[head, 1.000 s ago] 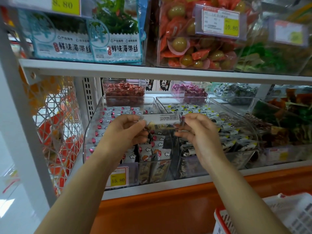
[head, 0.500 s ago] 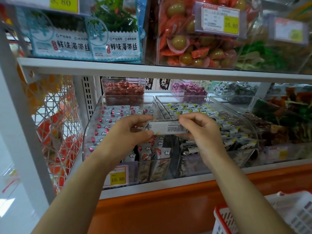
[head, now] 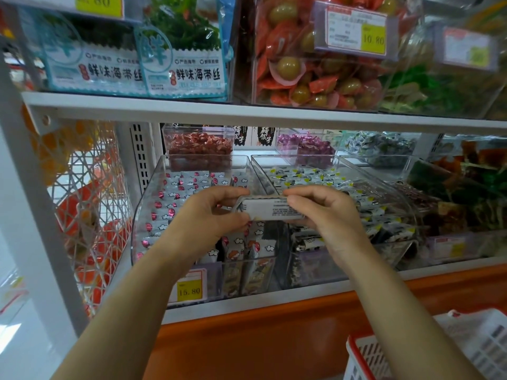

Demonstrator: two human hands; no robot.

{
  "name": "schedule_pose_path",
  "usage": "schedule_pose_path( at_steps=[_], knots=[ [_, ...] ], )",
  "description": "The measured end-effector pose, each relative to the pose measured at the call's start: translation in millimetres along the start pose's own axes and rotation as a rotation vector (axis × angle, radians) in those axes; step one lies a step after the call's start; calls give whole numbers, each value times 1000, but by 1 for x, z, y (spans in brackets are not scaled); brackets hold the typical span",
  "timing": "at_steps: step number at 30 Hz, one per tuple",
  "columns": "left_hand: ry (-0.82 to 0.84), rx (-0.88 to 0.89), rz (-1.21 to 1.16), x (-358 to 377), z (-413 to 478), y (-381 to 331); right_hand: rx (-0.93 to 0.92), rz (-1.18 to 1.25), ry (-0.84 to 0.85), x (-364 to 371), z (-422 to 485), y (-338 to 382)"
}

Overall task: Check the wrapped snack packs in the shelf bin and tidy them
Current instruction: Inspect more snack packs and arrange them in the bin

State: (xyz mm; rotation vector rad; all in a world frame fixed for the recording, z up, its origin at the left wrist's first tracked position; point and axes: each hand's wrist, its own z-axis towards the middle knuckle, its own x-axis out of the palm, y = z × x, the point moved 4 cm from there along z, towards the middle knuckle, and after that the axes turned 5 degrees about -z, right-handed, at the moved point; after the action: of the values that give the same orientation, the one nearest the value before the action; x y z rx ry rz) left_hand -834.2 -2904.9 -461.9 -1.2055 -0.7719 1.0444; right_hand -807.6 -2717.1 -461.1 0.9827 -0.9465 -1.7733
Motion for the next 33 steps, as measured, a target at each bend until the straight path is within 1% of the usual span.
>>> schedule_pose_path(
  at_steps=[4, 7, 9, 12, 20, 23, 25, 28, 29, 31, 33],
  knots=[
    [13, 15, 77, 2, -1, -1, 10, -34, -84, 0, 2, -1],
    [43, -26, 79, 3, -2, 1, -51, -98, -120, -1, 2, -1],
    [36, -45, 103, 2, -2, 1, -116, -144, -86, 1, 0, 3],
    [-38, -10, 178, 0, -1, -1, -158, -178, -17, 7, -2, 7],
    [-125, 73, 282, -9, 0, -6, -154, -158, 36, 11, -2, 8],
    [-149, 122, 281, -12, 1, -5, -154, -152, 17, 12, -2, 7],
    [-119, 110, 271, -12, 1, -4, -164, -153, -11, 12, -3, 7],
    [30, 28, 247, -6, -1, 0, -153, -121, -54, 12, -3, 6],
    [52, 22, 266, -6, -1, 1, -142, -122, -57, 13, -2, 5],
    [37, 45, 280, -5, -1, -1, -135, -142, -32, 12, -1, 5],
    [17, 60, 251, -7, -2, -2, -112, -99, 24, 9, 1, 6]
  ],
)
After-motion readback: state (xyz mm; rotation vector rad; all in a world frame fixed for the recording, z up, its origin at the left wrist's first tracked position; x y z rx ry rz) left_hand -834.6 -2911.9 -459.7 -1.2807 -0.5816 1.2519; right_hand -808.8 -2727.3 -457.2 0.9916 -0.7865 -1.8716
